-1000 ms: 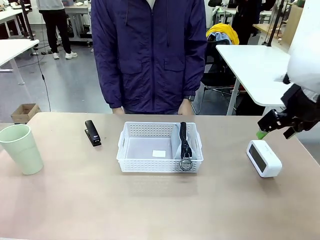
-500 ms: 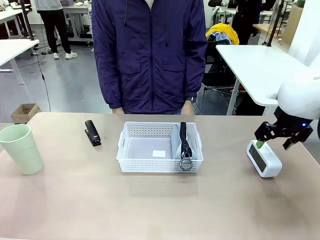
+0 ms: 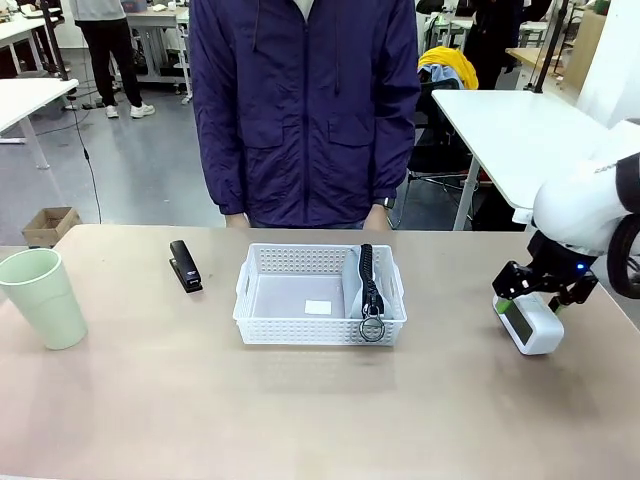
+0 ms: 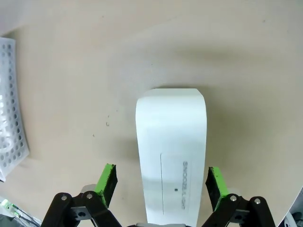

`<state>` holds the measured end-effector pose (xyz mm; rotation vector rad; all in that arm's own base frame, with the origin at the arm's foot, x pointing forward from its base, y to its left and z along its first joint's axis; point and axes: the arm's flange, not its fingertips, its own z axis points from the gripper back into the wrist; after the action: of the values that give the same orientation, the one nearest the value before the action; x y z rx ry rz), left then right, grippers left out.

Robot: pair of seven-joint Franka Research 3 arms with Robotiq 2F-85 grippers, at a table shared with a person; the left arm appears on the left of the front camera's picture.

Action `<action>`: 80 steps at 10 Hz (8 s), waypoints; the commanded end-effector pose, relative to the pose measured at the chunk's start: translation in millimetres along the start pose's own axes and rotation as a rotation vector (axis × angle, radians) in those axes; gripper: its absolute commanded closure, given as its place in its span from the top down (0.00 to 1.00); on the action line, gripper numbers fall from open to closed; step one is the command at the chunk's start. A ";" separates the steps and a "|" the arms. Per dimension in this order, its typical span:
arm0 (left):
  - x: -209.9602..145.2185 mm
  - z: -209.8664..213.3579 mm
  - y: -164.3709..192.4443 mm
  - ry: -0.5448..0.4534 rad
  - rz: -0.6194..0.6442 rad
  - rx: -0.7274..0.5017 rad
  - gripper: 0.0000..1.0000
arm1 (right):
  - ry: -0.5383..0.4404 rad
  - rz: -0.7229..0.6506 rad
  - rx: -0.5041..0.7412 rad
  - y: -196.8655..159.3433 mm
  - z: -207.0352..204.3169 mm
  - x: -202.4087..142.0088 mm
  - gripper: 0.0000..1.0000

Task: Efficiently arrange items inside the basket to fit them all.
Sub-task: Pick up the Digital clock and place it inside the Organizing basket.

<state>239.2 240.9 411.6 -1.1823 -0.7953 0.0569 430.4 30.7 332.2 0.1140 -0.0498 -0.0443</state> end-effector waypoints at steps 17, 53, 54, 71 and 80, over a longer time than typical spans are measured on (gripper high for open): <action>0.8 -0.2 -0.8 -0.013 -0.026 -0.019 1.00 | 0.110 -0.028 -0.137 9.1 -23.3 10.2 0.00; 0.8 -0.2 -0.8 -0.013 -0.026 -0.019 1.00 | 0.269 1.094 0.008 399.5 -26.5 58.2 0.52; 0.8 -0.2 -0.8 -0.013 -0.026 -0.019 1.00 | 0.253 1.106 0.051 396.5 -26.2 63.1 0.52; 0.8 -0.2 -0.8 -0.013 -0.026 -0.019 1.00 | 0.264 1.163 0.130 386.5 -61.9 95.1 1.00; 0.8 -0.2 -0.8 -0.013 -0.026 -0.019 1.00 | 0.032 1.068 0.280 278.3 159.4 47.4 1.00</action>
<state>239.6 241.2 411.4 -1.1809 -0.7959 0.0518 506.4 347.3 524.2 0.2417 -0.1145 1.0413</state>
